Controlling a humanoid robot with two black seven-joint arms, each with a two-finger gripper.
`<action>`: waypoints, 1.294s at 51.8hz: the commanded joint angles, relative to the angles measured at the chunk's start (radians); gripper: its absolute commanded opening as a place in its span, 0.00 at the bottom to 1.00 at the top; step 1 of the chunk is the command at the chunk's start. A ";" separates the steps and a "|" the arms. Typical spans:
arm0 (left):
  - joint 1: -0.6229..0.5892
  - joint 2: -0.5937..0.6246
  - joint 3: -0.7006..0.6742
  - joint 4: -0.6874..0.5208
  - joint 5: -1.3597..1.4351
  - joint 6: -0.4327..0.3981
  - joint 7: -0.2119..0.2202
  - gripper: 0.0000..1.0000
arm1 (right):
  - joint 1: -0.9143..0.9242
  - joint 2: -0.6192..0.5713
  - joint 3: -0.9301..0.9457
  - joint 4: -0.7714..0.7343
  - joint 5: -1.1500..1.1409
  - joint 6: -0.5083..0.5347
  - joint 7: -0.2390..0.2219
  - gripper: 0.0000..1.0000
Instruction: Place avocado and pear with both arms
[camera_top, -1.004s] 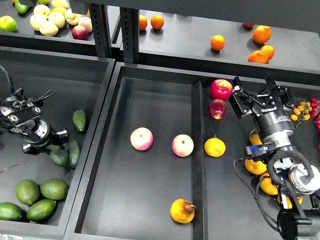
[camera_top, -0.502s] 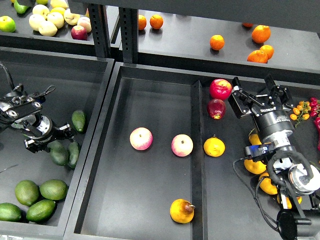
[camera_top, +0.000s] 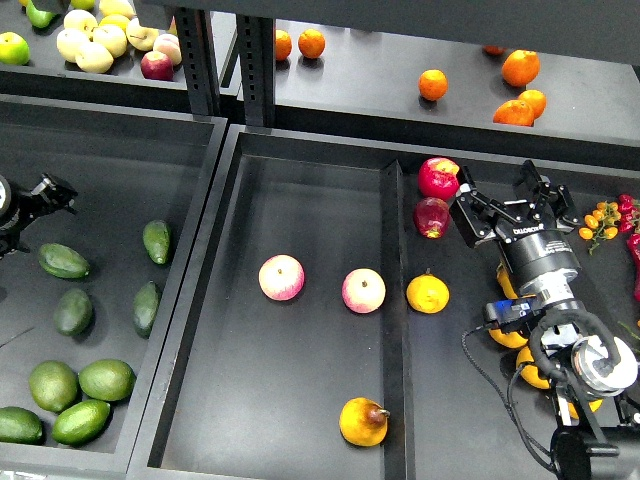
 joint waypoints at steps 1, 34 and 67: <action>0.076 -0.011 -0.176 -0.048 -0.131 0.000 0.000 0.98 | -0.019 0.000 -0.005 -0.001 0.000 0.001 -0.005 1.00; 0.601 -0.560 -1.096 -0.298 -0.218 0.000 0.000 0.98 | 0.035 -0.262 -0.258 -0.022 -0.011 0.219 -0.284 1.00; 0.892 -0.711 -1.166 -0.578 -0.430 0.000 0.000 0.99 | 0.403 -0.443 -0.695 -0.024 -0.149 0.221 -0.284 1.00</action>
